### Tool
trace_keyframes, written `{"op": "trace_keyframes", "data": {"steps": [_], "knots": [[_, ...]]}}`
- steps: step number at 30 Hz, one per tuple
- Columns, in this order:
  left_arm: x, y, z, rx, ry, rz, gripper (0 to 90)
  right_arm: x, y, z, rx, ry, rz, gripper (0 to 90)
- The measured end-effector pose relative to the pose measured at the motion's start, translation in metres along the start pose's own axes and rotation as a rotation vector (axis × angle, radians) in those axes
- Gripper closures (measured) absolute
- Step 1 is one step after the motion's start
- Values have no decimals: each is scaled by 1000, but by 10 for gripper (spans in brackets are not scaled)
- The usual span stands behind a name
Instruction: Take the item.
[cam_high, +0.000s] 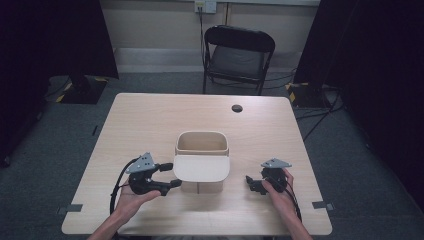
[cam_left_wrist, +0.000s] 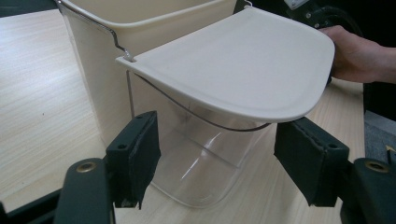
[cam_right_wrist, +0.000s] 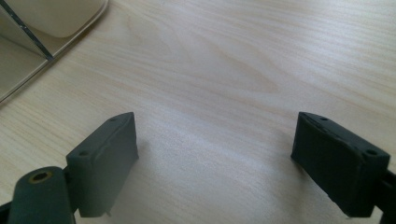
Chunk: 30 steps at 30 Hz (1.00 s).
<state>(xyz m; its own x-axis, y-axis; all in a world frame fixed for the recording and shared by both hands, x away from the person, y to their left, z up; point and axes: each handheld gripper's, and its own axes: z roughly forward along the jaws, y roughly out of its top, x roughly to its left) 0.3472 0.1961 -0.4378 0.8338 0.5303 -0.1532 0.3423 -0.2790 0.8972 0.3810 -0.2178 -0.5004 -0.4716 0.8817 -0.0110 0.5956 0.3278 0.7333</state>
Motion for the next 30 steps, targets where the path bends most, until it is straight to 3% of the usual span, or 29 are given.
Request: {"op": "trace_keyframes", "data": {"steps": [19,23,25,30], "knots": [[-3,5,-1,-14,-13,-3,327,0,0,0,0,0,0,135],[-3,7,-2,-21,-18,2,334,0,0,0,0,0,-1,135],[-4,8,-3,-25,-21,25,332,0,0,0,0,0,0,135],[-4,9,-3,-30,-12,9,303,0,0,0,0,0,0,135]]}}
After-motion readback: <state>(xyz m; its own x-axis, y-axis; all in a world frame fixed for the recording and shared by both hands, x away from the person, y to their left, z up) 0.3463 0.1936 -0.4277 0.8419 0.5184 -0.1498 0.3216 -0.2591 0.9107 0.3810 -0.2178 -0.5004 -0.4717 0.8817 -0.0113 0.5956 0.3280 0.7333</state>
